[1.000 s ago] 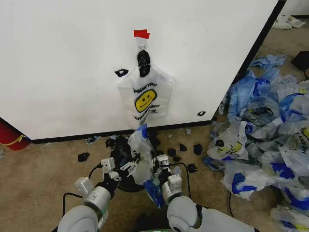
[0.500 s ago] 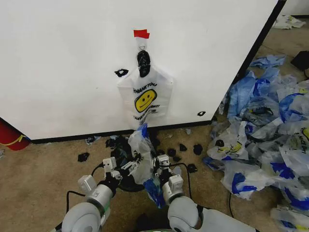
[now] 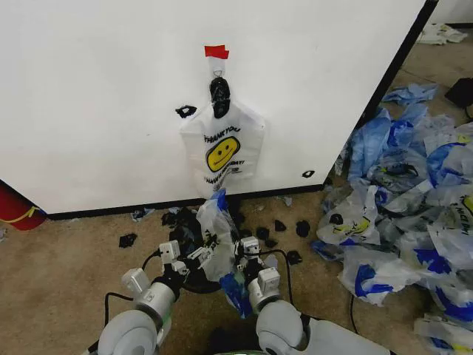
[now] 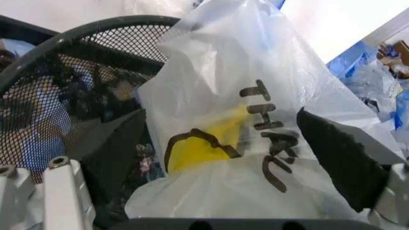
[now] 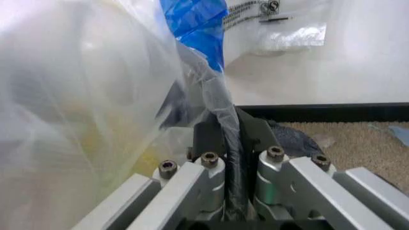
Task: Pick up the garbage bag from the wall and place it over the trash bin.
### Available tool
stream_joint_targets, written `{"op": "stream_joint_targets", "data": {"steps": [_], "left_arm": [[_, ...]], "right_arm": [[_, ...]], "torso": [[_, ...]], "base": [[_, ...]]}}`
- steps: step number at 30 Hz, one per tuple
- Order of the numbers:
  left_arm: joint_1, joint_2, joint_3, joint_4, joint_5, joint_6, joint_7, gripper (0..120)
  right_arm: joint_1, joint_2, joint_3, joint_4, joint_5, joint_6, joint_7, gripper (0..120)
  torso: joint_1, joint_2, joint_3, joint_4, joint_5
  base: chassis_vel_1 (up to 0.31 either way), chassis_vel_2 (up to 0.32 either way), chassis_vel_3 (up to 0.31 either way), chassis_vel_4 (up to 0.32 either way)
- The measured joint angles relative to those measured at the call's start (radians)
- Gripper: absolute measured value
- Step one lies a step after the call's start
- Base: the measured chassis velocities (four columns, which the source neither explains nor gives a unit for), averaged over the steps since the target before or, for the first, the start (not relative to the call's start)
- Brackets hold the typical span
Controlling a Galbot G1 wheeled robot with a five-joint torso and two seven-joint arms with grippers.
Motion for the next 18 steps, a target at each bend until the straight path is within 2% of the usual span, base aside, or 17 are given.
{"op": "stream_joint_targets", "data": {"steps": [5,11,12,18], "left_arm": [[-0.002,0.011,-0.01,-0.006,0.007,-0.001,0.0,84],[-0.013,0.117,-0.028,-0.106,-0.06,0.017,-0.012,95],[-0.013,0.117,-0.028,-0.106,-0.06,0.017,-0.012,95],[-0.09,0.211,-0.006,-0.139,-0.149,0.037,-0.013,96]], "right_arm": [[0.0,-0.005,0.0,0.0,0.0,0.0,0.0,1],[0.012,-0.015,-0.006,-0.006,-0.002,-0.002,0.0,1],[0.012,-0.015,-0.006,-0.006,-0.002,-0.002,0.0,1],[0.033,-0.036,-0.043,0.004,-0.002,-0.014,0.0,1]], "torso": [[0.0,0.0,0.0,0.0001,-0.0001],[0.0,0.0,0.0,0.0001,0.0002],[0.0,0.0,0.0,0.0001,0.0002],[0.0,0.0,0.0,0.0,0.0001]], "base": [[0.0,0.0,0.0,0.0],[0.0,0.0,0.0,0.0],[0.0,0.0,0.0,0.0],[0.0,0.0,0.0,0.0]]}}
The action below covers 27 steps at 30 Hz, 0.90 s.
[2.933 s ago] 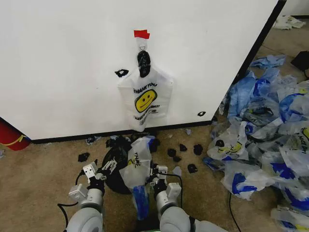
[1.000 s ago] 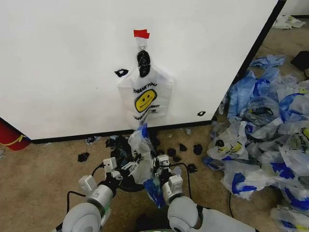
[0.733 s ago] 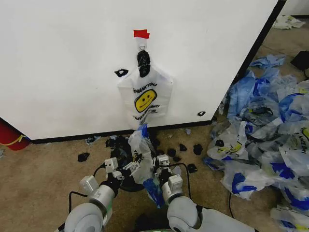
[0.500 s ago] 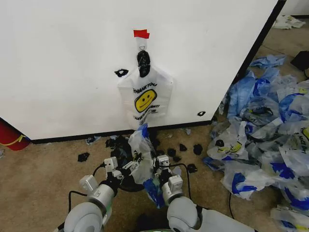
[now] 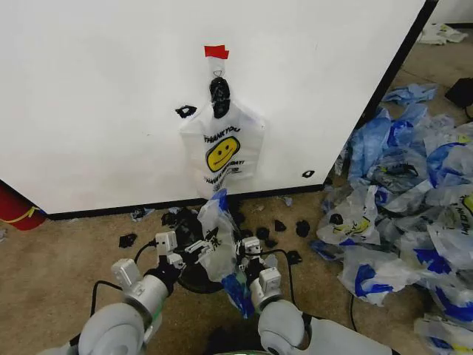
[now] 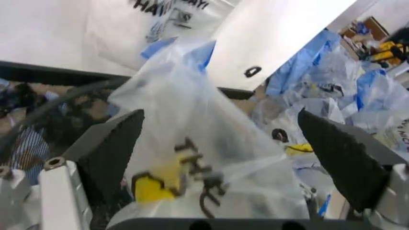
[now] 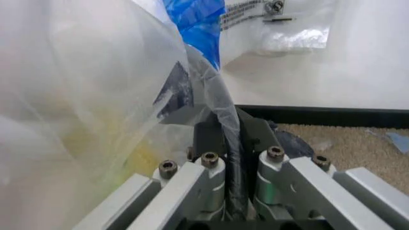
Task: Pick up the garbage bag from the wall and place it over the trash bin.
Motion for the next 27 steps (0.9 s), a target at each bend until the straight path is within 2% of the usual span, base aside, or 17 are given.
{"op": "stream_joint_targets", "data": {"steps": [2,7,14,19,27], "left_arm": [[-0.027,0.009,0.01,0.008,-0.013,0.001,0.002,96],[-0.187,0.04,0.095,0.082,-0.047,-0.002,0.005,97],[-0.31,0.096,0.155,0.14,-0.075,-0.01,0.023,97],[-0.35,0.113,0.196,0.159,-0.079,-0.017,0.032,97],[-0.477,0.132,0.346,0.156,-0.107,-0.02,0.037,97]], "right_arm": [[0.005,-0.004,-0.007,0.003,0.0,-0.002,0.0,1],[0.028,-0.021,-0.035,0.013,0.001,-0.006,-0.005,1],[0.027,-0.035,-0.038,0.022,0.0,-0.005,-0.015,1],[0.022,-0.033,-0.036,0.024,-0.001,-0.001,-0.018,1],[0.02,-0.033,-0.031,0.025,-0.004,0.001,-0.021,1]], "torso": [[0.0,0.0,0.0,0.0001,0.0],[0.0,0.0,0.0,0.0,-0.0004],[0.0,0.0,0.0,0.0001,0.0],[0.0,0.0,0.0,0.0002,-0.0001],[0.0,0.0,0.0,0.0001,0.0]], "base": [[0.0,0.0,0.0,0.0],[0.0,0.0,0.0,0.0],[0.0,0.0,0.0,0.0],[0.0,0.0,0.0,0.0],[0.0,0.0,0.0,0.0]]}}
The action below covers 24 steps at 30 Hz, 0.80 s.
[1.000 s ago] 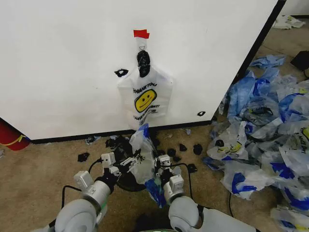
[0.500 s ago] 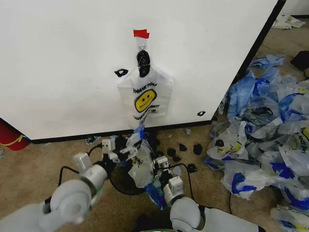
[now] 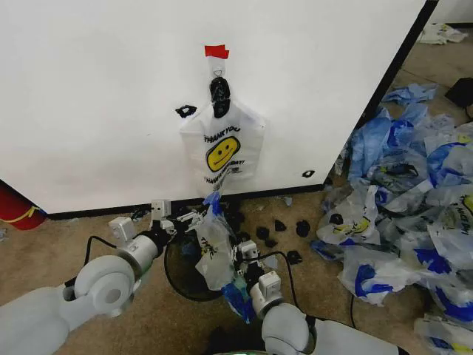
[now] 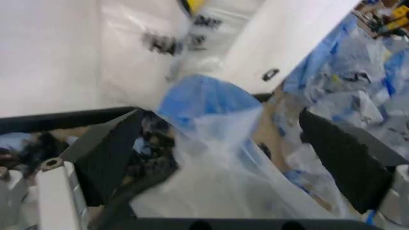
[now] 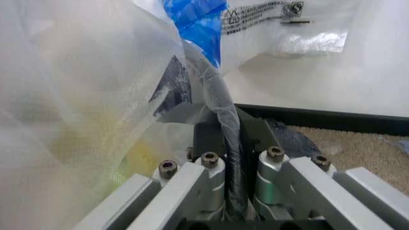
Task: Pick up the garbage bag from the wall and place it over the trash bin.
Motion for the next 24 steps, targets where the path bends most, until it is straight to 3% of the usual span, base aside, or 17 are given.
{"op": "stream_joint_targets", "data": {"steps": [4,14,24], "left_arm": [[-0.089,-0.001,0.106,0.008,-0.005,-0.001,0.0,97],[-0.205,-0.026,0.202,0.036,-0.014,-0.004,-0.009,93],[-0.2,-0.033,0.215,0.05,-0.009,-0.014,-0.01,58]], "right_arm": [[-0.007,-0.002,0.003,0.002,-0.005,0.003,0.0,1],[-0.027,-0.005,0.019,0.002,-0.017,0.014,-0.001,1],[-0.023,0.0,0.027,-0.003,-0.018,0.018,-0.002,1]], "torso": [[0.0,0.0,0.0,0.0,0.0],[0.0,0.0,0.0,-0.0002,0.0001],[0.0,0.0,0.0,0.0,0.0]], "base": [[0.0,0.0,0.0,0.0],[0.0,0.0,0.0,0.0],[0.0,0.0,0.0,0.0]]}}
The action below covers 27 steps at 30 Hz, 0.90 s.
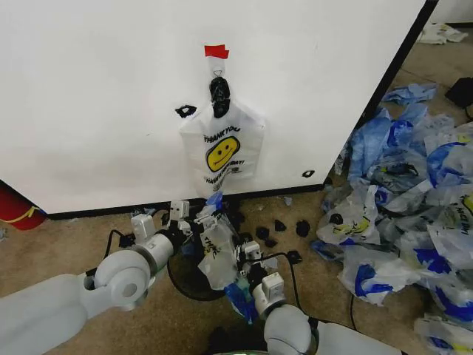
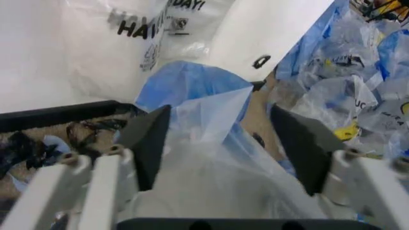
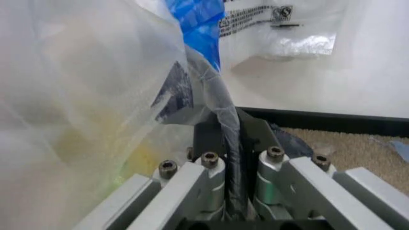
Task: Pick up the garbage bag from the wall and place it over the trash bin.
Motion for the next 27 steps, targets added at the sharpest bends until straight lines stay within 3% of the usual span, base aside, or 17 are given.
{"op": "stream_joint_targets", "data": {"steps": [3,11,16,27], "left_arm": [[0.003,0.0,0.0,0.002,0.002,-0.002,0.0,45],[0.015,-0.002,-0.007,0.004,0.009,-0.006,-0.001,22],[0.055,-0.004,-0.035,0.004,0.021,-0.013,-0.001,0],[0.226,0.037,-0.207,-0.019,0.052,-0.02,0.021,0]], "right_arm": [[0.0,0.001,0.001,-0.003,0.0,0.002,-0.001,1],[-0.002,0.0,0.006,-0.006,-0.002,0.007,-0.004,1],[-0.01,-0.003,0.013,-0.006,-0.004,0.013,-0.005,1],[-0.028,-0.015,0.026,0.004,-0.005,0.019,-0.009,1]], "torso": [[0.0,0.0,0.0,0.0,0.0],[0.0,0.0,0.0,0.0,0.0],[0.0,0.0,0.0,0.0,0.0],[0.0,0.0,0.0,0.0,-0.0001]], "base": [[0.0,0.0,0.0,0.0],[0.0,0.0,0.0,0.0],[0.0,0.0,0.0,0.0],[0.0,0.0,0.0,0.0]]}}
